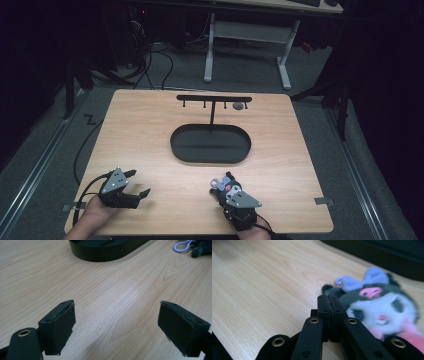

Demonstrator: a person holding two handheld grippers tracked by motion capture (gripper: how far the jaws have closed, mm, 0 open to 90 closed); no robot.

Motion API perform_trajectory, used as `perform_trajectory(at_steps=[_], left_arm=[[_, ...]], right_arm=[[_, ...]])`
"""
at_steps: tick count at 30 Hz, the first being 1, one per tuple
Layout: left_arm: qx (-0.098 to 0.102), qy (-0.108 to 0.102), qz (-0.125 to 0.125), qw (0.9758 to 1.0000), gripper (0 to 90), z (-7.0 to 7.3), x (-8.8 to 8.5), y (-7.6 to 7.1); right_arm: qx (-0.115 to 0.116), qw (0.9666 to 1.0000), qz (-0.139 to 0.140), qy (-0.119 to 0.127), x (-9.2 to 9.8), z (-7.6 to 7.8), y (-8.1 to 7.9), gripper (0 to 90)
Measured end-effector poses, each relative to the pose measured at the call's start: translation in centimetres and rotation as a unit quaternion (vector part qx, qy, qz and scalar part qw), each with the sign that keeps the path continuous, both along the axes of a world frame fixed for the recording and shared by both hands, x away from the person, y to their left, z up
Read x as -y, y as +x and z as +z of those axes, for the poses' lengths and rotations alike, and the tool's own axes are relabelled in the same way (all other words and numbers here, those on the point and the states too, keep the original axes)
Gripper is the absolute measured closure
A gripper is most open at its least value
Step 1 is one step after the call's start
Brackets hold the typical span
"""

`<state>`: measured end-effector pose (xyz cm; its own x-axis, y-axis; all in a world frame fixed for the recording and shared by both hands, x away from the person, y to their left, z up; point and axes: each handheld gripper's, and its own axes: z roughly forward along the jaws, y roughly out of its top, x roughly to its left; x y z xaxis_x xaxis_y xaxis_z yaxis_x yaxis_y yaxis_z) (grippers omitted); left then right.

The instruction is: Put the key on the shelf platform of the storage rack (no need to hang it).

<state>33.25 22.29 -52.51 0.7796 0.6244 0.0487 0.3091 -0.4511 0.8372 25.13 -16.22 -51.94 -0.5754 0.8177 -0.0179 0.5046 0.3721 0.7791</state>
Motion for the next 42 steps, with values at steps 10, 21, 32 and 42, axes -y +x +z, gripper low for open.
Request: perform_trajectory(at_steps=[10, 21, 32, 42], left_arm=[[0.0, -0.001, -0.001, 1.0, 15.5, 0.0, 0.0, 0.0], [0.0, -0.001, -0.001, 1.0, 15.5, 0.0, 0.0, 0.0], [0.0, -0.002, -0.001, 1.0, 15.5, 0.0, 0.0, 0.0], [0.0, -0.002, -0.002, 1.0, 15.5, 0.0, 0.0, 0.0]], right_arm=[[-0.005, 0.9993, -0.031, -0.022, 0.3, -0.7, 0.8, 89.9], [-0.011, 0.996, -0.088, -0.014, 3.1, -0.6, 2.3, 89.7], [0.011, 0.9959, -0.09, 0.008, 4.5, 0.7, 2.0, 88.0], [0.056, 0.9859, -0.154, 0.035, 9.1, 3.5, 1.0, 89.4]])
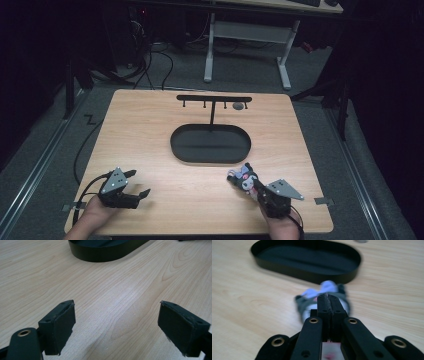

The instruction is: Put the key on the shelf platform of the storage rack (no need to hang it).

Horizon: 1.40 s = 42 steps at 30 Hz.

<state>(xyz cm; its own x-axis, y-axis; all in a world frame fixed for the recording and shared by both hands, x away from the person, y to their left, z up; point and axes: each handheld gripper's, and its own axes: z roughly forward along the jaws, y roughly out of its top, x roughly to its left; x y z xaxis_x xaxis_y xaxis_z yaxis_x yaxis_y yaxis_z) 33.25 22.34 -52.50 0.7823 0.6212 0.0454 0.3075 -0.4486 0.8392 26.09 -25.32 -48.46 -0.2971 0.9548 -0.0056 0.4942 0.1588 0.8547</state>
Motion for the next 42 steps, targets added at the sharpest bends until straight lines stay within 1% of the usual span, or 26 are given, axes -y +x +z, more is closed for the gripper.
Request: perform_trajectory(at_steps=[1, 2, 4, 6, 7, 8, 9, 10, 11, 13, 14, 16, 17, 18, 19, 20, 21, 22, 23, 24, 25, 29, 32, 38, 42], left_arm=[[0.0, 0.0, 0.0, 1.0, 15.5, 0.0, 0.0, 0.0], [0.0, 0.0, 0.0, 1.0, 15.5, 0.0, 0.0, 0.0], [0.0, 0.0, 0.0, 1.0, 15.5, 0.0, 0.0, 0.0], [0.001, 0.001, 0.0, 1.0, 15.5, 0.0, 0.0, 0.0], [0.001, 0.001, 0.0, 1.0, 15.5, 0.0, 0.0, 0.0], [0.001, 0.001, 0.0, 1.0, 15.5, 0.0, 0.0, 0.0], [0.001, 0.001, 0.0, 1.0, 15.5, 0.0, 0.0, 0.0], [0.001, 0.001, 0.001, 1.0, 15.5, 0.0, 0.0, 0.0], [0.0, 0.001, 0.001, 1.0, 15.5, 0.0, 0.0, 0.0], [0.0, 0.0, 0.0, 1.0, 15.5, 0.0, 0.0, 0.0], [0.0, 0.0, 0.0, 1.0, 15.5, 0.0, 0.0, 0.0], [0.0, 0.001, 0.0, 1.0, 15.5, 0.0, 0.0, 0.0], [0.0, 0.0, 0.0, 1.0, 15.5, 0.0, 0.0, 0.0], [0.0, 0.0, 0.0, 1.0, 15.5, 0.0, 0.0, 0.0], [0.0, 0.0, 0.0, 1.0, 15.5, 0.0, 0.0, 0.0], [0.0, 0.0, 0.0, 1.0, 15.5, 0.0, 0.0, 0.0], [0.0, 0.0, 0.0, 1.0, 15.5, 0.0, 0.0, 0.0], [0.0, 0.0, 0.0, 1.0, 15.5, 0.0, 0.0, 0.0], [0.0, 0.0, 0.0, 1.0, 15.5, 0.0, 0.0, 0.0], [0.0, 0.0, 0.0, 1.0, 15.5, 0.0, 0.0, 0.0], [0.0, -0.001, 0.001, 1.0, 15.5, 0.0, 0.0, 0.0], [-0.001, -0.002, 0.001, 1.0, 15.5, 0.0, 0.0, 0.0], [0.0, -0.002, 0.001, 1.0, 15.5, 0.0, 0.0, 0.0], [0.0, -0.001, 0.001, 1.0, 15.5, 0.0, 0.0, 0.0], [0.0, -0.002, 0.001, 1.0, 15.5, 0.0, 0.0, 0.0]], right_arm=[[0.007, 0.9997, -0.022, -0.009, 1.2, 0.2, 0.0, 89.4], [0.007, 0.9994, -0.032, -0.014, 1.9, 0.2, 0.0, 89.4], [-0.002, 0.9987, -0.05, -0.012, 3.0, -0.1, 0.1, 89.4], [-0.014, 0.9979, -0.062, -0.016, 3.7, -0.7, 0.3, 89.5], [-0.019, 0.9976, -0.063, -0.02, 3.9, -1.0, 0.5, 89.5], [-0.019, 0.9976, -0.063, -0.02, 3.9, -1.0, 0.5, 89.5], [-0.025, 0.9974, -0.066, -0.017, 4.1, -1.3, 0.6, 89.5], [-0.035, 0.9969, -0.067, -0.021, 4.2, -1.7, 0.8, 89.5], [-0.035, 0.9969, -0.067, -0.021, 4.2, -1.7, 0.8, 89.5], [-0.046, 0.9964, -0.065, -0.029, 4.1, -2.2, 1.1, 89.5], [-0.046, 0.9964, -0.065, -0.029, 4.1, -2.2, 1.1, 89.5], [-0.054, 0.9965, -0.057, -0.027, 3.7, -2.4, 0.8, 89.4], [-0.055, 0.9968, -0.05, -0.03, 3.5, -2.5, 0.7, 89.4], [-0.055, 0.9968, -0.05, -0.03, 3.5, -2.5, 0.7, 89.4], [-0.057, 0.997, -0.041, -0.032, 3.0, -2.6, 0.5, 89.4], [-0.057, 0.997, -0.041, -0.032, 3.0, -2.6, 0.5, 89.4], [-0.06, 0.9971, -0.034, -0.033, 2.6, -2.7, 0.2, 89.4], [-0.06, 0.9971, -0.034, -0.033, 2.6, -2.7, 0.2, 89.4], [-0.063, 0.9972, -0.026, -0.03, 2.1, -2.7, -0.1, 89.4], [-0.063, 0.9972, -0.026, -0.03, 2.1, -2.7, -0.1, 89.4], [-0.064, 0.9972, -0.017, -0.033, 1.6, -2.7, -0.2, 89.3], [-0.067, 0.9971, -0.008, -0.036, 1.1, -2.8, -0.4, 89.1], [-0.067, 0.9971, -0.01, -0.034, 1.0, -2.7, -0.3, 88.4], [-0.07, 0.9967, -0.024, -0.034, 1.8, -2.8, -0.2, 85.7], [-0.073, 0.996, -0.033, -0.039, 2.2, -2.8, -0.1, 82.8]])
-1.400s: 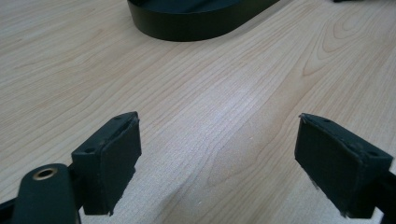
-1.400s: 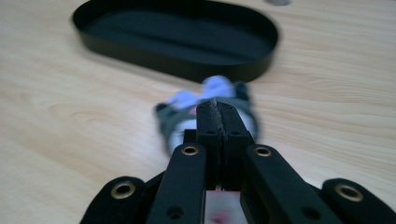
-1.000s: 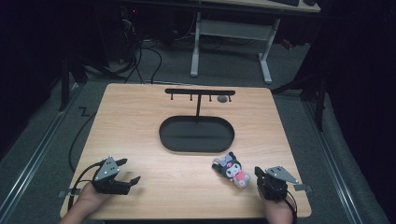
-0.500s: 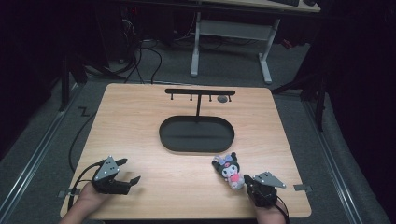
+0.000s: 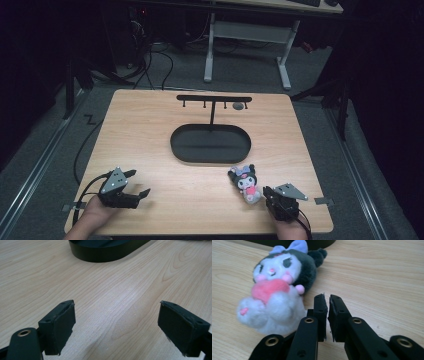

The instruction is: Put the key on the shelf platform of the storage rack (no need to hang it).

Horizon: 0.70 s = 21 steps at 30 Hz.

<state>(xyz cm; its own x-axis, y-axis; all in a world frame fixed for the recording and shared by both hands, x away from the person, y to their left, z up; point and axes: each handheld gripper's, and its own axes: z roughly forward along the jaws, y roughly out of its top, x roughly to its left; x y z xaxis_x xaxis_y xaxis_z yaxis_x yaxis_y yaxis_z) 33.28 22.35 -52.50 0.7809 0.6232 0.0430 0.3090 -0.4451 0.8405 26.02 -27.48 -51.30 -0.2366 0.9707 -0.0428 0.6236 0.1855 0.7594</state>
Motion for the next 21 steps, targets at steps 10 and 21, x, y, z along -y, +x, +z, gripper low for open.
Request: perform_trajectory(at_steps=[10, 21], left_arm=[[0.0, 0.0, 0.0, 1.0, 15.5, 0.0, 0.0, 0.0], [0.002, 0.0, -0.003, 1.0, 15.5, 0.0, -0.01, -0.1]], right_arm=[[-0.024, 0.9996, -0.014, 0.009, 0.96, 0.1, 0.27, 71.8], [-0.042, 0.9989, -0.022, -0.004, 0.19, 0.31, 0.37, 67.3]])
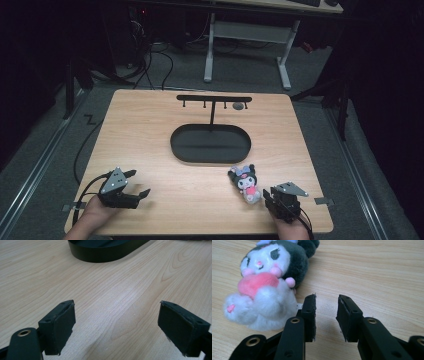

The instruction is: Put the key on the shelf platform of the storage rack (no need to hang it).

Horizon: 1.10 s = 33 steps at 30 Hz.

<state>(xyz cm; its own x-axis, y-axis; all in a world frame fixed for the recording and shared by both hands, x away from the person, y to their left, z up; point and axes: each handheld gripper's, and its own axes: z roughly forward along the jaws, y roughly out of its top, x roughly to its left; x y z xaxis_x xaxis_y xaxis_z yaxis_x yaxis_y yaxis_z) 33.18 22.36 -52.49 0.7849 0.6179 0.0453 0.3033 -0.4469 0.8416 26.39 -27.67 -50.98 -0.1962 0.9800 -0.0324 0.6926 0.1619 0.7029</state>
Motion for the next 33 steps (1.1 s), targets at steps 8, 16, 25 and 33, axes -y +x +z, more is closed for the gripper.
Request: perform_trajectory(at_steps=[8, 16, 25, 33], left_arm=[[0.002, 0.001, 0.002, 1.0, 15.5, 0.0, 0.0, -0.1], [0.002, 0.002, 0.003, 1.0, 15.5, 0.0, 0.1, -0.1], [0.002, 0.003, 0.004, 1.0, 15.5, 0.0, 0.1, -0.1], [0.001, 0.004, 0.004, 1.0, 15.5, 0.0, 0.1, -0.1]], right_arm=[[-0.037, 0.9988, 0.008, -0.032, 0.1, 1.2, 0.7, 64.0], [-0.072, 0.9952, 0.024, -0.061, -0.7, 1.5, 1.3, 61.2], [-0.107, 0.9908, 0.028, -0.078, -1.2, 2.7, 2.2, 59.2], [-0.162, 0.9827, 0.031, -0.083, -1.3, 3.6, 3.1, 56.8]])
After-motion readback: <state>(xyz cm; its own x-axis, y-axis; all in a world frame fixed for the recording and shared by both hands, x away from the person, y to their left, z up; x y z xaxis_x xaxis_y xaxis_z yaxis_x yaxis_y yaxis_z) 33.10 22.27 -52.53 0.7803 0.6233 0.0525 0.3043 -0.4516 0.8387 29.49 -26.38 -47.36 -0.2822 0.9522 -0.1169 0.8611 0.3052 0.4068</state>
